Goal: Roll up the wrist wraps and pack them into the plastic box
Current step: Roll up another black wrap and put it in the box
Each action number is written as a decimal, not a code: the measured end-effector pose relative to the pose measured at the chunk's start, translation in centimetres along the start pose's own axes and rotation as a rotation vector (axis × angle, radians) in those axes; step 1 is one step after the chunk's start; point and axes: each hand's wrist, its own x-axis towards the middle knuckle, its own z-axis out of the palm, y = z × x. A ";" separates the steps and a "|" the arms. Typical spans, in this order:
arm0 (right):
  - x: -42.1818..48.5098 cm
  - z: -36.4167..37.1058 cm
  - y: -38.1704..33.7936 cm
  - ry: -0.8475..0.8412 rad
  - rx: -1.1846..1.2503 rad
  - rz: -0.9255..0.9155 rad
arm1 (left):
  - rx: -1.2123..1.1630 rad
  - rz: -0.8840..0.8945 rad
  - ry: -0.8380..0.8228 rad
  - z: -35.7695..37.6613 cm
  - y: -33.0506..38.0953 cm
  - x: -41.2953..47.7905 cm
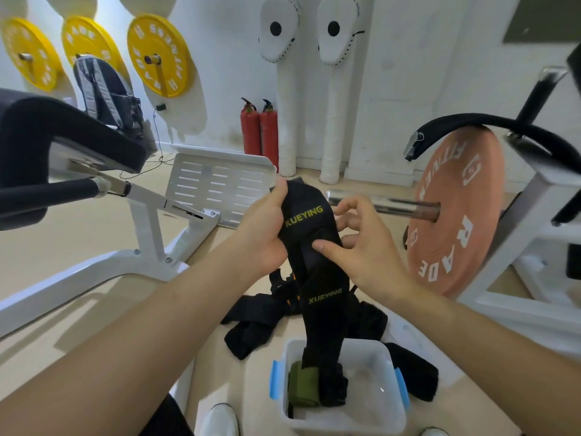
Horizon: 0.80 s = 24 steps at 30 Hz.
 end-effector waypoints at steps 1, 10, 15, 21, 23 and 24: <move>0.1 0.0 0.1 -0.003 0.040 0.060 | -0.002 0.003 -0.009 0.0 0.1 -0.1; 0.5 0.1 0.8 -0.228 0.156 0.203 | 0.126 0.117 0.008 -0.6 0.3 -0.3; 0.5 -0.3 1.9 -0.203 0.094 0.238 | 0.510 0.265 -0.013 -1.6 0.7 -0.2; 0.5 -1.5 0.5 -0.070 0.049 0.129 | 0.674 0.269 -0.229 -2.1 -0.3 -0.1; 0.4 -1.4 0.1 0.108 -0.039 0.046 | 0.693 0.284 -0.234 -1.8 -0.8 -0.2; 0.4 -1.4 -0.1 0.145 -0.054 0.018 | 0.697 0.287 -0.236 -1.7 -0.9 -0.2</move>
